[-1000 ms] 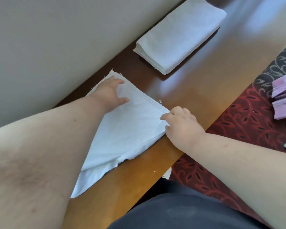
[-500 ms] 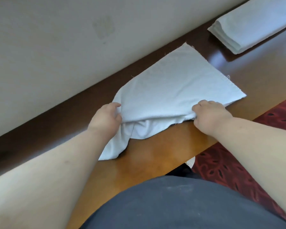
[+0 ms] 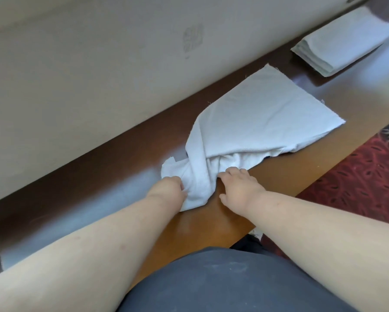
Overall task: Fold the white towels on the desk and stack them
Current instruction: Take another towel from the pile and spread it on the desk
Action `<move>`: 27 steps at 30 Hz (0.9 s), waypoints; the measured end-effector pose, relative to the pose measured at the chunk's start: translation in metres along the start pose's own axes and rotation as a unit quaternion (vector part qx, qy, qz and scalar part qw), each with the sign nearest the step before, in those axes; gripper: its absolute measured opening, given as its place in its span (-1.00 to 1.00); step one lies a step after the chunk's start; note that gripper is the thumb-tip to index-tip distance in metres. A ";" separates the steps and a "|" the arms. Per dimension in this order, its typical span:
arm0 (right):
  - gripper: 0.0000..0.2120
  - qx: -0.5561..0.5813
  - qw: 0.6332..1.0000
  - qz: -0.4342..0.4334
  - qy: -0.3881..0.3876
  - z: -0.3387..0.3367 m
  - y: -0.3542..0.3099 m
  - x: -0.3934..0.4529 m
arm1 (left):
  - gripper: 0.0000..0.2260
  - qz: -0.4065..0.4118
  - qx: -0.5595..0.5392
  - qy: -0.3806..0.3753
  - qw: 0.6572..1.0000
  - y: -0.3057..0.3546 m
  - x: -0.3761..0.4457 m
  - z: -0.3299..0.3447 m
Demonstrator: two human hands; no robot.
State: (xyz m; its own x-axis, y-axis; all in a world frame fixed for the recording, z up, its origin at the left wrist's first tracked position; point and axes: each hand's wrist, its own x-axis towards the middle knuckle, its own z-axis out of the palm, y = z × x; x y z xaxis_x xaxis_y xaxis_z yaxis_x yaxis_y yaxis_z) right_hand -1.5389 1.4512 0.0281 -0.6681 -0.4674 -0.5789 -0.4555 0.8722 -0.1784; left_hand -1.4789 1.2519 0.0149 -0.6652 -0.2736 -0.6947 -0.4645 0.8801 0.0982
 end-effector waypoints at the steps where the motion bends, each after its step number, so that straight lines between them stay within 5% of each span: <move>1: -0.46 -0.004 1.000 0.005 0.004 0.000 -0.001 0.001 | -0.70 0.016 0.009 0.000 1.000 -0.001 0.001 -0.002; 5: -0.51 -0.012 0.999 0.015 0.026 -0.004 0.000 0.012 | -0.86 0.077 -0.138 0.074 0.985 -0.013 -0.011 -0.008; 9: -0.50 -0.070 0.996 0.012 0.056 -0.004 -0.002 0.022 | -0.90 0.066 -0.345 0.230 0.908 -0.034 -0.031 -0.029; 14: -0.67 -0.161 0.984 -0.054 0.058 -0.007 -0.008 0.025 | -0.89 0.031 -0.409 0.321 0.853 -0.062 -0.013 -0.079; 21: -0.82 -0.217 0.968 -0.123 0.008 -0.006 -0.001 -0.001 | -0.82 0.051 -0.137 0.320 0.936 -0.095 0.050 -0.118; 27: -0.79 -0.101 0.973 -0.191 0.082 -0.004 -0.028 -0.014 | -0.65 0.019 -0.122 0.297 0.947 -0.093 0.056 -0.094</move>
State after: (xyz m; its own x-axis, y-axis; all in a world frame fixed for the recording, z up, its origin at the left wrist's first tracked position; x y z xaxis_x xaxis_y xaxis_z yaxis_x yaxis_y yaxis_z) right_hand -1.5188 1.4327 0.0444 -0.5052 -0.7829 -0.3630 -0.7844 0.5920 -0.1852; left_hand -1.5279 1.1182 0.0333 -0.8621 -0.4768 -0.1717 -0.5063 0.7975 0.3280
